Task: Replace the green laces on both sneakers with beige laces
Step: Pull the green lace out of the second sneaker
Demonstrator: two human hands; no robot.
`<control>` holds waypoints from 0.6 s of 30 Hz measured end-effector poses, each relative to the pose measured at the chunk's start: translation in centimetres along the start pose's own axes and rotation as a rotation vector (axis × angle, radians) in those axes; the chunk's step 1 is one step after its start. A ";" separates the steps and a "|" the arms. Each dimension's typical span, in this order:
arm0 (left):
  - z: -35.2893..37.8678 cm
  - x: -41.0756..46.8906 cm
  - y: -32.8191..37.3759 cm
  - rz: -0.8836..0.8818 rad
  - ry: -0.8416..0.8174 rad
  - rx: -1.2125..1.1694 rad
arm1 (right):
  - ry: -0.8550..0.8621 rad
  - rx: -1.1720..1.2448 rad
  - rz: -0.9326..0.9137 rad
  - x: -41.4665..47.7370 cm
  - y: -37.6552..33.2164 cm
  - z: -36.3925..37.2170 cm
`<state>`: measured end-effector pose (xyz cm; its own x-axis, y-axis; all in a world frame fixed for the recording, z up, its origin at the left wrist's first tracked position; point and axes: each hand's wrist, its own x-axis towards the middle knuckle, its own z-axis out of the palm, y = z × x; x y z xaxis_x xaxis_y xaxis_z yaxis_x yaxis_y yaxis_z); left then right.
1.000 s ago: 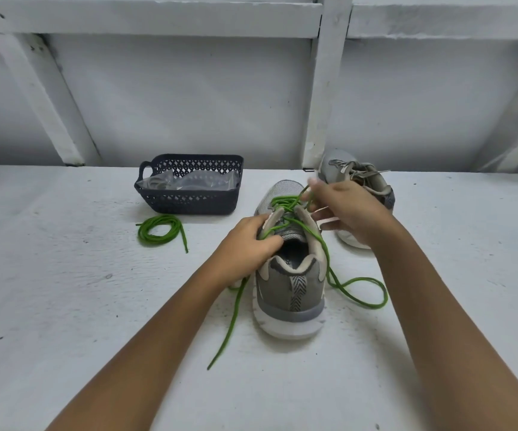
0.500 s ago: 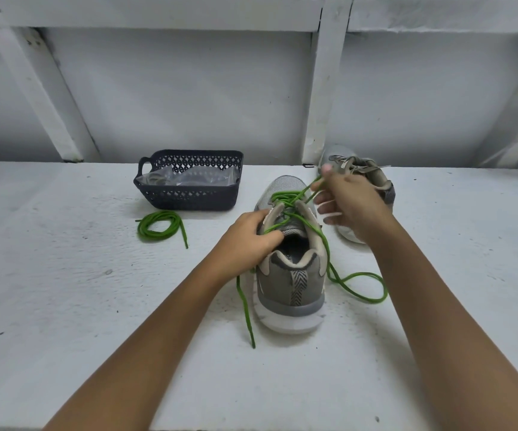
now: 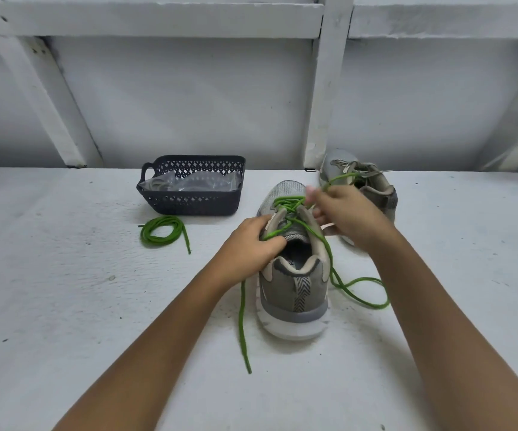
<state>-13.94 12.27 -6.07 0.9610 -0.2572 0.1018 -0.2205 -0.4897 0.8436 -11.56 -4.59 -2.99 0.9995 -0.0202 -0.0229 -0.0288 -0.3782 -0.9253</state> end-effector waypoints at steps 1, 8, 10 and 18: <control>0.0 0.0 0.1 0.004 -0.003 -0.002 | -0.007 -0.104 -0.056 0.0 0.1 0.2; -0.1 -0.2 0.2 0.002 0.022 0.027 | 0.421 0.460 -0.165 1.0 0.2 -2.0; -0.1 -0.2 0.3 0.004 0.017 0.021 | 0.385 0.438 -0.146 0.8 0.2 -1.7; -0.2 -0.4 0.5 -0.005 0.013 0.015 | 0.226 0.081 -0.092 0.8 0.9 -0.8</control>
<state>-14.40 12.26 -5.55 0.9641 -0.2441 0.1042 -0.2178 -0.5032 0.8363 -10.81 -5.65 -3.53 0.9701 -0.1988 0.1394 0.0721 -0.3126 -0.9472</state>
